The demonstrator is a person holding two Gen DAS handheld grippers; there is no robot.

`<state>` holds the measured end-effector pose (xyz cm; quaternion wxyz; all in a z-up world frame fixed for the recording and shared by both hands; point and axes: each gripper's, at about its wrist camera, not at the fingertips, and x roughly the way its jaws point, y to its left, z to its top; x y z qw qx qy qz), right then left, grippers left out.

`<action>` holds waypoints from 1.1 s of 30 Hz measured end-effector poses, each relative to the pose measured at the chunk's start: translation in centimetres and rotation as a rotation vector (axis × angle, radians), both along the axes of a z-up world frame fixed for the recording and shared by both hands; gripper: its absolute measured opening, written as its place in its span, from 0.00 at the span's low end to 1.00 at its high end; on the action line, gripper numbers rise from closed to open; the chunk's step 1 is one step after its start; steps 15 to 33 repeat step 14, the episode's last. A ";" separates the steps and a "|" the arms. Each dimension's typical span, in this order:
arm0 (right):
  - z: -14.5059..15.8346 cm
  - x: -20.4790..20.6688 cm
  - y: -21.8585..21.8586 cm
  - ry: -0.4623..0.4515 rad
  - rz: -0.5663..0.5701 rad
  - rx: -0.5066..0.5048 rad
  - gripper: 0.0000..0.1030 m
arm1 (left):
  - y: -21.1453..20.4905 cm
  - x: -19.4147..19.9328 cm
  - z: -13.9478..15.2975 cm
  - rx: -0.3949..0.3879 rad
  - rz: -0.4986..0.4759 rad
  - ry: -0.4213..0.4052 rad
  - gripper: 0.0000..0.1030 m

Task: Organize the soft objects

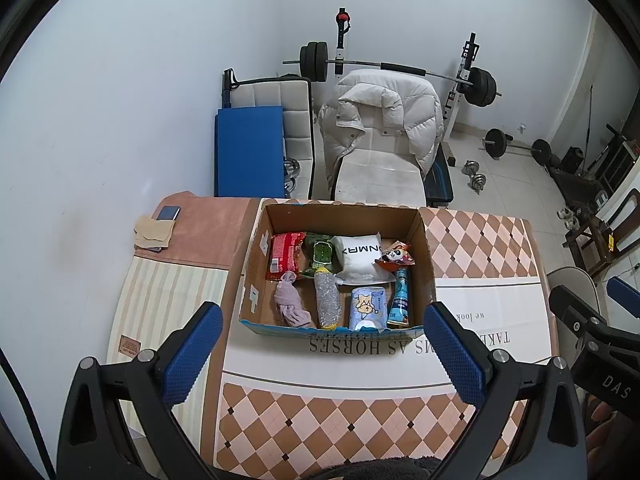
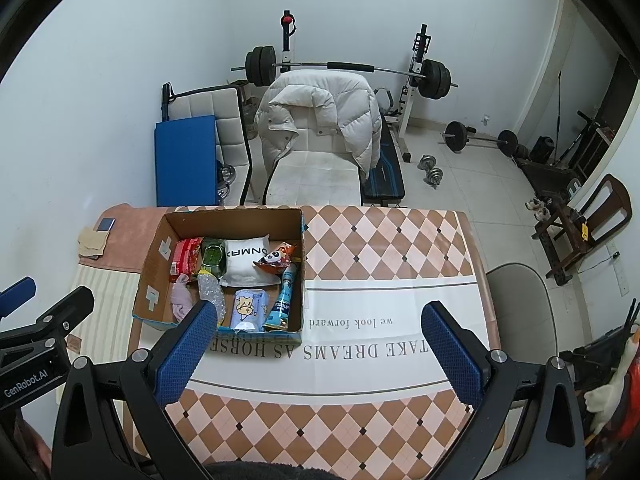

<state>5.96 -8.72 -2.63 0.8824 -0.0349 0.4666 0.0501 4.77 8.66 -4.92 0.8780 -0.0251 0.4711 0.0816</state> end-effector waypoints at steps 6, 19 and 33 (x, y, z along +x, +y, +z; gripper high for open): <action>0.0 -0.1 -0.1 0.001 -0.005 -0.002 1.00 | -0.1 0.0 0.0 0.001 0.000 0.003 1.00; -0.1 -0.1 -0.1 0.001 -0.007 -0.002 1.00 | -0.1 0.3 -0.1 0.005 -0.009 0.005 1.00; -0.1 -0.1 -0.1 0.001 -0.007 -0.002 1.00 | -0.1 0.3 -0.1 0.005 -0.009 0.005 1.00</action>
